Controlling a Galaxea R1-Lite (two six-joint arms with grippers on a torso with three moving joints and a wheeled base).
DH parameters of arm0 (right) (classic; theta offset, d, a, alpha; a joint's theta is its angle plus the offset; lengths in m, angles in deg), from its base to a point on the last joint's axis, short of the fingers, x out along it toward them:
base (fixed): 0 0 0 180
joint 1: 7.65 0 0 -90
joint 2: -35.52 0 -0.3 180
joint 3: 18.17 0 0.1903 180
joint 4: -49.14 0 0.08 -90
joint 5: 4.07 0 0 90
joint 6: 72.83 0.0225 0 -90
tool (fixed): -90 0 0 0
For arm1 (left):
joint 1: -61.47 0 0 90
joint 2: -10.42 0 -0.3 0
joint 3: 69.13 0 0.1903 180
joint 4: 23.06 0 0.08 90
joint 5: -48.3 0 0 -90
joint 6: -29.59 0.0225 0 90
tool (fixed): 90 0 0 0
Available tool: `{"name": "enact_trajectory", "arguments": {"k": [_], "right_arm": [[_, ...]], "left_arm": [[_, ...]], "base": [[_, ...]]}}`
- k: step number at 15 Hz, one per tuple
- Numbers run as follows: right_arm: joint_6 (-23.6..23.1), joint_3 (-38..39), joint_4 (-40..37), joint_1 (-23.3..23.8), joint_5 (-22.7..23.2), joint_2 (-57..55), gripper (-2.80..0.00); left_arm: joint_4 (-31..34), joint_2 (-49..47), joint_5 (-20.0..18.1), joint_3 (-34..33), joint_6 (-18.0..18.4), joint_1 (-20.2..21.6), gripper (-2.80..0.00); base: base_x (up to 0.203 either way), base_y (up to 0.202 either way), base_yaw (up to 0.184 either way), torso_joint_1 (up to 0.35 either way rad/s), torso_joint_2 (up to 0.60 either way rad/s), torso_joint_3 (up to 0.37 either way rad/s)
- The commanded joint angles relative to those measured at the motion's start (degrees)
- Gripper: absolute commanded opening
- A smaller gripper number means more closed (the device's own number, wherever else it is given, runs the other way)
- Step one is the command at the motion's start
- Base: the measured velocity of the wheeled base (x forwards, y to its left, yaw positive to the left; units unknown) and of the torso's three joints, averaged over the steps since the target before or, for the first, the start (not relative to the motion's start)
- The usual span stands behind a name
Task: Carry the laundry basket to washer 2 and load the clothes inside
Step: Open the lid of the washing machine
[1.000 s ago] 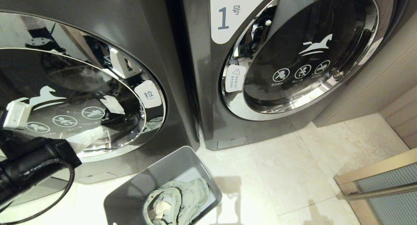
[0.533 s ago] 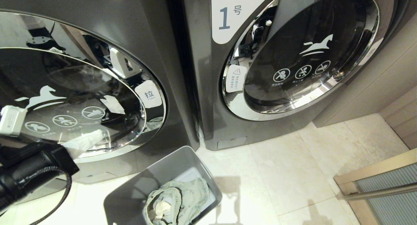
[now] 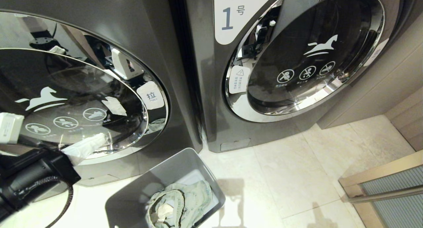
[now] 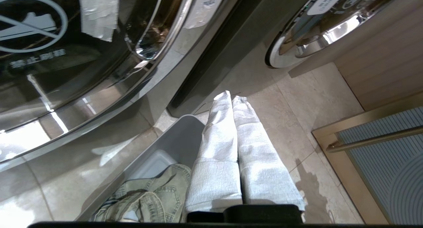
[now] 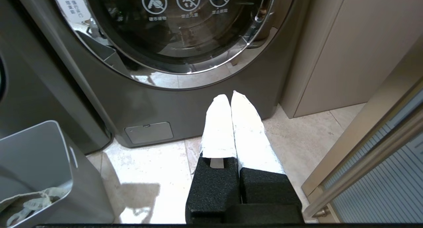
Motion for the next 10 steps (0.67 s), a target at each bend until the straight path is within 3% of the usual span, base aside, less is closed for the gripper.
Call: {"name": "enact_trajectory", "arguments": {"k": [1,10], "right_arm": [[0.0,2.29,0.13,-0.04,0.0,-0.06,-2.8],[0.0,2.29,0.13,-0.04,0.0,-0.06,-2.8]], "left_arm": [[-0.57,-0.39,-0.18,-0.15,-0.1,-0.47,-2.8],[-1.67,-4.38,-2.02,-0.32,-0.27,-2.48,-2.8]], "base": [[0.0,0.0,0.0,0.0,0.0,0.0],[0.0,0.0,0.0,0.0,0.0,0.0]]}}
